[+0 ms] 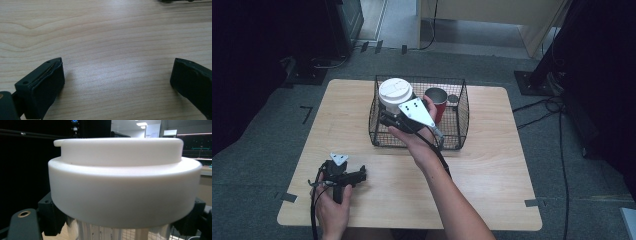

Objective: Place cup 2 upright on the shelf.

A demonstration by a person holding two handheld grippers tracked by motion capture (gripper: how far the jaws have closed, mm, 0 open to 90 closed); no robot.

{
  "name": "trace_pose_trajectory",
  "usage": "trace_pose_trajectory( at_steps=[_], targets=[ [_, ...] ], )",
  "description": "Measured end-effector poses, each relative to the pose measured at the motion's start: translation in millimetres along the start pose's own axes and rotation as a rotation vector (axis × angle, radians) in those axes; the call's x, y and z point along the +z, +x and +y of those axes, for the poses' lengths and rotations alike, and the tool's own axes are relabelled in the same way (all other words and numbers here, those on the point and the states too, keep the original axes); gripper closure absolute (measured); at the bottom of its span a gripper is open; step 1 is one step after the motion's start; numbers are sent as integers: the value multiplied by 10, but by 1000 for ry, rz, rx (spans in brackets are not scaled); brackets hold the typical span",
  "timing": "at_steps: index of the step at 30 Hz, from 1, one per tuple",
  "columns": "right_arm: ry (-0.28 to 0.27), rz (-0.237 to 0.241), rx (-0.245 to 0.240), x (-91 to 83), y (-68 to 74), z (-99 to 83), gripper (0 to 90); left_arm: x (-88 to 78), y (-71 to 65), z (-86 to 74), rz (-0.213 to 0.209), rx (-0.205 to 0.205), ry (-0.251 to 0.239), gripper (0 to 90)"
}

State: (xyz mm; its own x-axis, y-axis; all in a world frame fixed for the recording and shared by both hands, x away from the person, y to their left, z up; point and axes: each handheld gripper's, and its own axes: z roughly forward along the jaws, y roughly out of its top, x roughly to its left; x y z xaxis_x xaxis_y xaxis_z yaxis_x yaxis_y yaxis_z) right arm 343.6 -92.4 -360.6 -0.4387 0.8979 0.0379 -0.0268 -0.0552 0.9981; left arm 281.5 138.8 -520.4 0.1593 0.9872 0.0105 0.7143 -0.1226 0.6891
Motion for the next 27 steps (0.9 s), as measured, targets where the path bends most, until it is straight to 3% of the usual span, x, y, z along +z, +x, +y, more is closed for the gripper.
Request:
trace_pose_trajectory(
  at_steps=[6, 16, 27],
  targets=[
    [8, -11, 11, 185, -93, -61, 159, 0, 0, 0, 0, 0, -1, 1],
    [43, -53, -51, 469, -204, -223, 160, 0, 0, 0, 0, 0, -1, 1],
    [70, -90, -5, 719, -358, -396, 159, 2, 0, 1, 1, -1, -2, 1]
  ],
)
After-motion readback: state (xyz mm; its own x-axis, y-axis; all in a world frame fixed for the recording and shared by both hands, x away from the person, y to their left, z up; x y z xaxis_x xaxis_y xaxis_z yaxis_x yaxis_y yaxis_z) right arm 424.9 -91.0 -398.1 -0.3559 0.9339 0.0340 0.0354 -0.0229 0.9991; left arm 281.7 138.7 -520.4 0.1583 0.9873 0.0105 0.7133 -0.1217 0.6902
